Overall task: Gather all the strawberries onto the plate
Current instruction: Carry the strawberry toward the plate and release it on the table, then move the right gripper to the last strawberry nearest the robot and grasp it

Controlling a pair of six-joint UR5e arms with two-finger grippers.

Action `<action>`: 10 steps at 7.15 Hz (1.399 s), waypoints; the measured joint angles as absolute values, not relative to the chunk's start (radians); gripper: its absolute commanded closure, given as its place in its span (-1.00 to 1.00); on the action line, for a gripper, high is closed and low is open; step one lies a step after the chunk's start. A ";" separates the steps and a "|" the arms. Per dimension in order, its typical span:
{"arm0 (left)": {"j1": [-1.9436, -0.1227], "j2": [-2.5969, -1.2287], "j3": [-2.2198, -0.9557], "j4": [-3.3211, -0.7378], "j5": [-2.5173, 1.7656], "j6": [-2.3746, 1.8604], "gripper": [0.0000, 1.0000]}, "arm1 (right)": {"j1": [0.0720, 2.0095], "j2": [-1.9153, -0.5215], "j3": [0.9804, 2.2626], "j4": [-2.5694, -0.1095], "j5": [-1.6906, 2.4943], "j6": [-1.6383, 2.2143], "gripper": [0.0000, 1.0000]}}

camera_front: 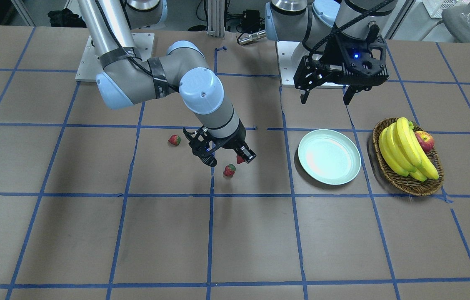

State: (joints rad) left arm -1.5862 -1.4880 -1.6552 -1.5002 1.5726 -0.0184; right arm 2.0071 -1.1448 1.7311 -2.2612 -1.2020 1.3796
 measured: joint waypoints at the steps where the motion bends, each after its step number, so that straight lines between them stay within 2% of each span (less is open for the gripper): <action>1: -1.586 -1.488 -1.655 -1.500 1.574 -0.018 -1.00 | 2.026 -1.103 1.723 -2.295 -1.190 1.382 1.00; 2: -1.586 -1.488 -1.655 -1.500 1.574 -0.018 -1.00 | 2.034 -1.067 1.720 -2.322 -1.191 1.381 0.61; 3: -1.587 -1.488 -1.655 -1.500 1.573 -0.018 -1.00 | 2.037 -1.047 1.721 -2.334 -1.196 1.380 -0.33; 4: -1.587 -1.488 -1.655 -1.500 1.573 -0.018 -1.00 | 2.038 -1.037 1.722 -2.337 -1.203 1.378 -0.99; 7: -1.586 -1.488 -1.655 -1.500 1.574 -0.018 -1.00 | 2.036 -1.055 1.722 -2.332 -1.213 1.378 -1.00; 10: -1.584 -1.488 -1.655 -1.500 1.573 -0.017 -1.00 | 1.969 -1.207 1.733 -2.200 -1.311 1.279 -1.00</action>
